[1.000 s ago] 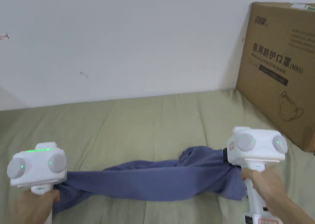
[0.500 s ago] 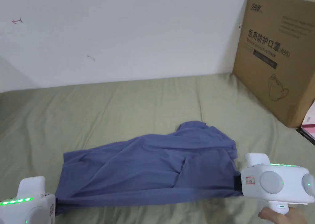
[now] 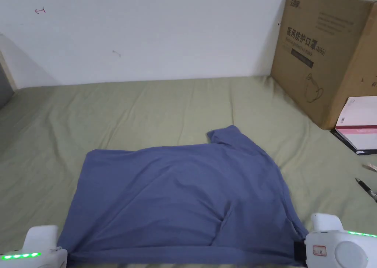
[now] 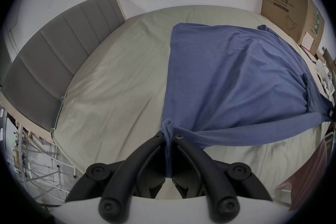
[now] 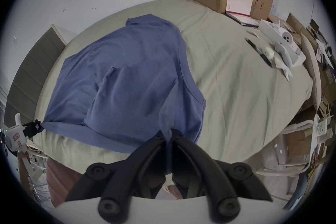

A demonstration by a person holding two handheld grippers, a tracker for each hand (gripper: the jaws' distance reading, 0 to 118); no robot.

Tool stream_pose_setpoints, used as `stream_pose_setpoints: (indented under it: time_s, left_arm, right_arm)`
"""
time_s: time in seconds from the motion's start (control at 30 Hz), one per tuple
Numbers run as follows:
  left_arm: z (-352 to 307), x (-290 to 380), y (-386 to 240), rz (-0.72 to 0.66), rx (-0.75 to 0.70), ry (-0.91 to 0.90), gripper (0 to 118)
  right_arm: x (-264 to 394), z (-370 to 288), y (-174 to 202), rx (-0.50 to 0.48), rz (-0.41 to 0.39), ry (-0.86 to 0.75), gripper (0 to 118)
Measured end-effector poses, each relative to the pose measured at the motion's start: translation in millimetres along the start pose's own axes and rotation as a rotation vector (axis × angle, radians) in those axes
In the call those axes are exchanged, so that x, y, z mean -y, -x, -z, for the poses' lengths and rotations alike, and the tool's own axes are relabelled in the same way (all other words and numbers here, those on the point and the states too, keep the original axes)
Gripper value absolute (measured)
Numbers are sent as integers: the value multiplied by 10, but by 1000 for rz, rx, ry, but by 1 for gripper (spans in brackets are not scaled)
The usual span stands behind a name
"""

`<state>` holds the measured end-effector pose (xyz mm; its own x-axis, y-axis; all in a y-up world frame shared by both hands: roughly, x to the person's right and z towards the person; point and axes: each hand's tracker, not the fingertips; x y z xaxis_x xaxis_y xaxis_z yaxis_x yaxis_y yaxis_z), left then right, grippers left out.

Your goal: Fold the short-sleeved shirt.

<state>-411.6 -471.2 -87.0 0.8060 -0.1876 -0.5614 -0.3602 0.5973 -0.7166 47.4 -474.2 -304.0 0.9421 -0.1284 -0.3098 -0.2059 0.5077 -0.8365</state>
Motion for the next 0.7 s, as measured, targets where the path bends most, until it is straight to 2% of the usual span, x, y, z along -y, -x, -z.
stream_pose_setpoints:
  time_s: [0.13,0.17,0.2,0.23,0.27,0.3,0.33,0.4,0.43,0.47,0.5,0.53,0.57,0.67,0.7]
  left_arm:
    - [-27,104,-10,-1,3,-9,5]
    - [-25,101,-11,0,4,-6,10]
    - [-26,98,-9,-4,1,8,27]
    - [-35,96,26,-20,8,19,65]
    - [-37,102,53,-47,39,15,91]
    - [-72,98,82,-75,63,8,109]
    - [-135,84,108,-88,66,-4,111]
    - [-232,67,138,-109,78,-28,106]
    - [-266,58,149,-115,88,-33,96]
    - [-303,46,152,-119,108,-38,79]
    - [-327,38,139,-112,113,-35,49]
    - [-365,43,75,-100,105,-26,4]
    - [-361,61,43,-88,96,-20,1]
    - [-311,99,23,-84,94,18,0]
    - [-306,108,41,-102,103,18,0]
  right_arm:
    - [75,54,51,13,-1,-2,3]
    - [68,62,58,19,-4,-8,4]
    - [56,64,65,26,-15,-12,6]
    - [34,47,85,29,-30,-12,25]
    - [21,17,110,41,-52,-15,56]
    - [17,-14,130,43,-86,-24,86]
    - [18,-70,161,36,-110,-45,96]
    - [-6,-203,252,9,-150,-89,96]
    - [-19,-234,308,9,-152,-91,93]
    - [-23,-258,368,1,-159,-95,81]
    - [-19,-293,429,-21,-173,-116,53]
    - [-15,-301,507,-21,-174,-119,9]
    - [-5,-276,587,-11,-177,-122,4]
    - [15,-111,756,-10,-210,-92,1]
    - [26,-76,807,1,-199,-86,0]
